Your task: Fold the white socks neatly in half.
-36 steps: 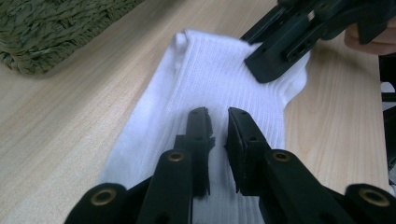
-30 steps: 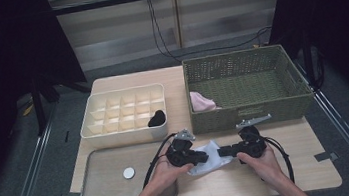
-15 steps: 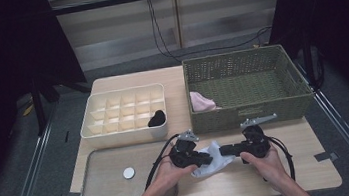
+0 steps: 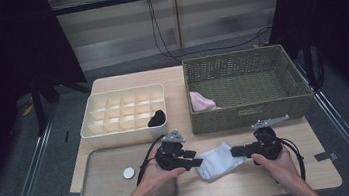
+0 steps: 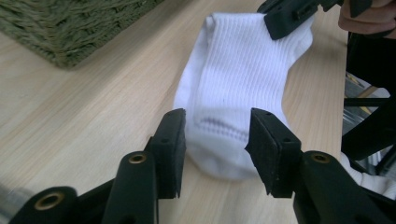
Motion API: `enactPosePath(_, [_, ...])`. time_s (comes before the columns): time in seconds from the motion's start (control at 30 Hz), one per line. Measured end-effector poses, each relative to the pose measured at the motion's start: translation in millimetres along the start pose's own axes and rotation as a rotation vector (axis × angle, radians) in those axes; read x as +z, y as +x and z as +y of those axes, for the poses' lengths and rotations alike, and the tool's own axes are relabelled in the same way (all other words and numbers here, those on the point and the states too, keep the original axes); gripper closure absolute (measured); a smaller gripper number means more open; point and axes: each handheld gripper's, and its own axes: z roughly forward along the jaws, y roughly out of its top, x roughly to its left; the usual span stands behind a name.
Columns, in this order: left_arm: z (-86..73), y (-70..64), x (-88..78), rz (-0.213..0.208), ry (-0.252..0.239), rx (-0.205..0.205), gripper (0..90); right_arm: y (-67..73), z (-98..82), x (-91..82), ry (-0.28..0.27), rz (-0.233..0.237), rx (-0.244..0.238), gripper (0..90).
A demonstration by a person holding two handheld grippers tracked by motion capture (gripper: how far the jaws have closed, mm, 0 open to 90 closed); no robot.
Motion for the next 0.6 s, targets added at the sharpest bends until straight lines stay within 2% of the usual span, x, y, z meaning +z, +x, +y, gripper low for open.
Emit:
enactPosePath(0.07, [-2.6,-0.4,-2.2,0.005,0.007,0.005,53.7,-0.4,-0.6,-0.9,-0.001,-0.001,0.002,83.4])
enactPosePath(0.13, [-8.8,2.7,-1.8,-0.01,0.006,-0.021,52.9,-1.4,-0.8,-3.5,-0.007,-0.005,0.0,83.4])
enactPosePath(0.2, [-8.9,3.7,-0.8,-0.006,0.02,-0.021,53.2,-1.7,-0.5,-3.8,-0.009,-0.009,-0.002,83.4])
enactPosePath(0.3, [-10.1,5.4,8.2,-0.035,0.021,-0.031,53.9,-0.2,1.1,-5.3,-0.018,-0.016,-0.012,83.3])
enactPosePath(0.37, [-11.4,4.8,14.9,-0.02,0.038,-0.03,54.2,0.9,1.8,-5.5,-0.023,-0.014,-0.015,83.2])
enactPosePath(0.47, [-12.5,4.1,18.6,-0.03,0.043,-0.035,58.2,2.9,3.3,-5.4,-0.028,-0.011,-0.029,83.2])
enactPosePath(0.5, [-12.5,3.3,20.3,-0.02,0.061,-0.028,59.7,3.9,3.8,-4.9,-0.031,-0.009,-0.033,83.2])
enactPosePath(0.53, [-12.7,3.8,20.8,-0.038,0.057,-0.027,60.8,4.9,4.3,-4.5,-0.03,-0.008,-0.034,83.1])
enactPosePath(0.6, [-12.6,3.2,21.5,-0.044,0.054,-0.024,64.1,6.5,5.6,-3.5,-0.033,-0.001,-0.042,83.0])
